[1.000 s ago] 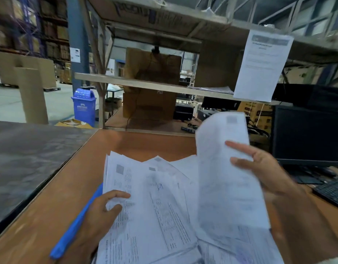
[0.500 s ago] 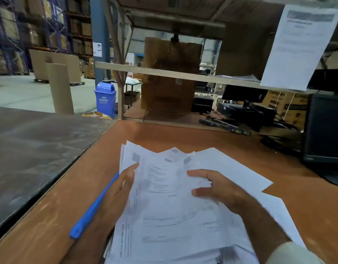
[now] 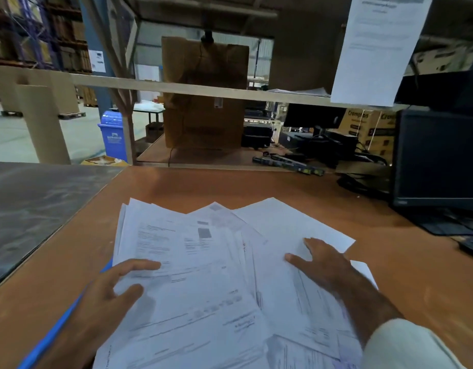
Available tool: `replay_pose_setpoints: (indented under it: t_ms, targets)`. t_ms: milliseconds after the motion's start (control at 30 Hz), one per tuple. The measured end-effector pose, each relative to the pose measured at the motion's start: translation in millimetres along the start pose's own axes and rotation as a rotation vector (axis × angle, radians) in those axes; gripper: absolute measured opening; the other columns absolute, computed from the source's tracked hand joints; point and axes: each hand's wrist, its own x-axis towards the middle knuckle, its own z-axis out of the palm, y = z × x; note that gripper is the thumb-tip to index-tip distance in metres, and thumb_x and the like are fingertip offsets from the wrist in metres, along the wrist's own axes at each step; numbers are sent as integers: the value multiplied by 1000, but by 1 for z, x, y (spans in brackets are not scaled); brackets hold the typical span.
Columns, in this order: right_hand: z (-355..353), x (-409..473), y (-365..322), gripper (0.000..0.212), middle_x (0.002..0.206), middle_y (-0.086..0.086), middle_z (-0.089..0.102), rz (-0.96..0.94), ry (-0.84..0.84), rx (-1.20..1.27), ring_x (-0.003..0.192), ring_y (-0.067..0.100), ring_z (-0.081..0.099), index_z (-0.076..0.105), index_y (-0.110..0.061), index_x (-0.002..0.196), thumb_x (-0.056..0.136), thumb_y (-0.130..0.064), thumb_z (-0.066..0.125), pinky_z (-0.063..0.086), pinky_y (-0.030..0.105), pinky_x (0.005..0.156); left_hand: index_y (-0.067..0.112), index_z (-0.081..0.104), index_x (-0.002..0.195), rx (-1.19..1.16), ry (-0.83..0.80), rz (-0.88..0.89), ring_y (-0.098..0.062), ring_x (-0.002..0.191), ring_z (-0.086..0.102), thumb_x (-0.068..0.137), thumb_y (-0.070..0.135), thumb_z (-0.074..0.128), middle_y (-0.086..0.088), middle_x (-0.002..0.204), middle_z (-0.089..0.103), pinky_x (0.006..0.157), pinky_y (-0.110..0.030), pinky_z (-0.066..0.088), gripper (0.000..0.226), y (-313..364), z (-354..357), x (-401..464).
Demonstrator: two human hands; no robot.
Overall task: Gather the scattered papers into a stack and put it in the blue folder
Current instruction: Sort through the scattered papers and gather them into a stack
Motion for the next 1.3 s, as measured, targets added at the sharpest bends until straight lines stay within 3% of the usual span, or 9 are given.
replay_pose_setpoints:
  t_ms: [267, 400, 567, 667, 833, 933, 1067, 1200, 1300]
  targets:
    - [-20, -18, -40, 31, 117, -1, 69, -99, 346, -385, 109, 27, 66, 60, -29, 122, 95, -38, 50, 48, 34, 90, 31, 81, 105, 51, -48, -31, -11, 127, 59, 79, 4, 69, 10, 125, 72, 89, -3, 46, 39, -7, -3, 3]
    - [-77, -46, -36, 22, 87, 6, 72, -26, 343, 393, 82, 24, 67, 71, -18, 98, 93, -37, 61, 52, 33, 66, 30, 82, 98, 38, -24, -15, -3, 119, 61, 84, -11, 65, 13, 118, 75, 88, -5, 46, 47, -2, -1, 1]
    - [-109, -80, 17, 28, 111, 21, 73, -2, 19, 1263, 96, 33, 71, 67, -2, 118, 94, -18, 67, 57, 48, 89, 35, 80, 99, 54, -9, -17, 2, 114, 63, 77, 5, 65, 19, 116, 74, 85, -2, 44, 40, 0, -3, 1]
    - [-97, -88, 41, 34, 115, 22, 70, 27, 13, 1081, 95, 32, 69, 61, -3, 126, 93, -6, 65, 55, 54, 95, 37, 80, 99, 45, -5, -6, 3, 116, 62, 67, 14, 58, 18, 116, 74, 89, -5, 44, 45, 6, -3, 0]
    - [-58, -111, 59, 81, 128, -8, 57, 42, -68, 707, 110, 19, 61, 33, -58, 139, 86, -10, 71, 54, 38, 87, 30, 81, 98, 42, -23, -1, -10, 121, 63, 78, 1, 66, 8, 116, 76, 93, -1, 42, 39, 6, -2, 0]
    - [-54, -121, 62, 58, 123, 0, 66, 33, -173, 842, 112, 19, 65, 58, -35, 133, 86, -7, 74, 52, 41, 101, 17, 81, 98, 78, -7, -13, -15, 120, 62, 85, -23, 58, 0, 120, 73, 86, 3, 40, 48, 5, 1, 0]
    - [-67, -122, 58, 52, 125, -22, 67, -54, -340, 686, 115, -4, 59, 76, -32, 115, 67, -53, 84, 48, 14, 92, 12, 78, 100, 66, -15, -16, 22, 100, 59, 86, -24, 54, 5, 119, 72, 79, 6, 40, 46, 9, 3, -3]
    - [-77, -112, 54, 32, 131, -24, 62, -93, -426, 591, 114, -6, 61, 74, -37, 119, 89, -27, 77, 50, 9, 84, 27, 81, 97, 23, -12, -12, 21, 104, 59, 81, -4, 65, 18, 114, 75, 79, 1, 45, 38, 11, 1, -4]
    - [-95, -110, 55, 40, 135, -13, 66, -193, -299, 668, 116, 8, 67, 74, -37, 121, 88, -14, 75, 56, 30, 98, 35, 80, 98, 27, -11, -13, 17, 107, 60, 86, -11, 62, 29, 113, 71, 79, -2, 47, 51, 8, 0, -2]
